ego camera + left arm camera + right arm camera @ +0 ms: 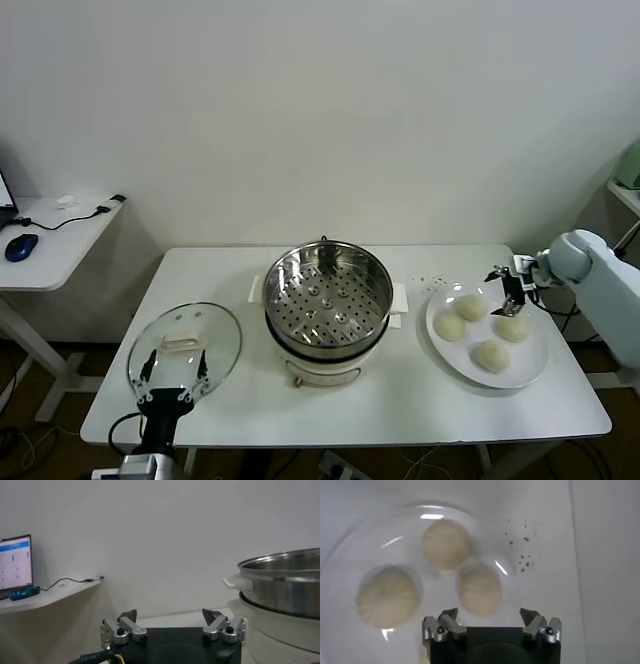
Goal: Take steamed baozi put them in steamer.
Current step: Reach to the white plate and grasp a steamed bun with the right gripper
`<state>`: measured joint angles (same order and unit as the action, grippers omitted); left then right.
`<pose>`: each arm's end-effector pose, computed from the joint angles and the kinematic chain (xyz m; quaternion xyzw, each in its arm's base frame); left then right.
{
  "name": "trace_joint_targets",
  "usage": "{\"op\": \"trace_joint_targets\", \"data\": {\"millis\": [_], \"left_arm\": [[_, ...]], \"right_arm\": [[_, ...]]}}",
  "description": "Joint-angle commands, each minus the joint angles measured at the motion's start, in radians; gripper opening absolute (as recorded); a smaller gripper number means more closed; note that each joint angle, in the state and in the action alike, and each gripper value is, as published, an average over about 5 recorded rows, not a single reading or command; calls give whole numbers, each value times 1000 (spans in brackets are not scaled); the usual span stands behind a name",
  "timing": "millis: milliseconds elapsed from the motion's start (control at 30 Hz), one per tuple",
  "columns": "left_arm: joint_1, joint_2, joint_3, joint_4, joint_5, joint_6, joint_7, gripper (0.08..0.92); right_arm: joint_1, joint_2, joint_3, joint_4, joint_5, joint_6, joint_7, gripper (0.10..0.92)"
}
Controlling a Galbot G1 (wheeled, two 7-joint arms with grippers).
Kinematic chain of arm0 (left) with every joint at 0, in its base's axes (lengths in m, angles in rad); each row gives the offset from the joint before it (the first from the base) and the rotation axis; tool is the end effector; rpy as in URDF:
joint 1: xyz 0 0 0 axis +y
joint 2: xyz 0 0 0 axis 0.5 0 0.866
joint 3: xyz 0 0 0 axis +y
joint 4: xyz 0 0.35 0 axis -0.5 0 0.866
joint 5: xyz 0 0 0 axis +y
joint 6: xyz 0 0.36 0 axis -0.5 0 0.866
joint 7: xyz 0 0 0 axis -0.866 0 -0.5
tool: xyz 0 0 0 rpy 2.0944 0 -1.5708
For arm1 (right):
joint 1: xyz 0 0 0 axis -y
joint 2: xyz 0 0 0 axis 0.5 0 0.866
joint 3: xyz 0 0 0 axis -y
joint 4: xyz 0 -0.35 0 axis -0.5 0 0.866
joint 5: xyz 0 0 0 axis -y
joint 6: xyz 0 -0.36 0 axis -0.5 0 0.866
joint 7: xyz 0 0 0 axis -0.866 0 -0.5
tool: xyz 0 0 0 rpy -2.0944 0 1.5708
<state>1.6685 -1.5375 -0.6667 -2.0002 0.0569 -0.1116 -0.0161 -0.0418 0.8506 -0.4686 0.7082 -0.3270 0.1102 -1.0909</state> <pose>0.1479 0.0533 -0.3500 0.0544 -0.9944 -0.0815 0.0398 0.5735 -0.2638 -0.2122 0.4429 -0.5947 0.5378 0.4012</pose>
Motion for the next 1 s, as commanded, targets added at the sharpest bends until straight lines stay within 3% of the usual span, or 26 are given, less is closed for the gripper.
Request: {"op": "trace_joint_targets", "data": {"millis": [33, 267, 800, 1000], "left_arm": [[-22, 3, 0, 4, 7, 17, 0, 823], [-39, 4, 4, 15, 25, 26, 0, 823], [-41, 10, 2, 28, 27, 29, 0, 823], [-41, 11, 0, 30, 28, 28, -1, 823]], "right_arm": [[139, 157, -106, -256, -83, 50, -47, 823], [118, 233, -50, -338, -131, 68, -48, 823], [111, 254, -47, -381, -111, 65, -93, 821], [112, 266, -30, -407, -135, 68, -92, 736]]}}
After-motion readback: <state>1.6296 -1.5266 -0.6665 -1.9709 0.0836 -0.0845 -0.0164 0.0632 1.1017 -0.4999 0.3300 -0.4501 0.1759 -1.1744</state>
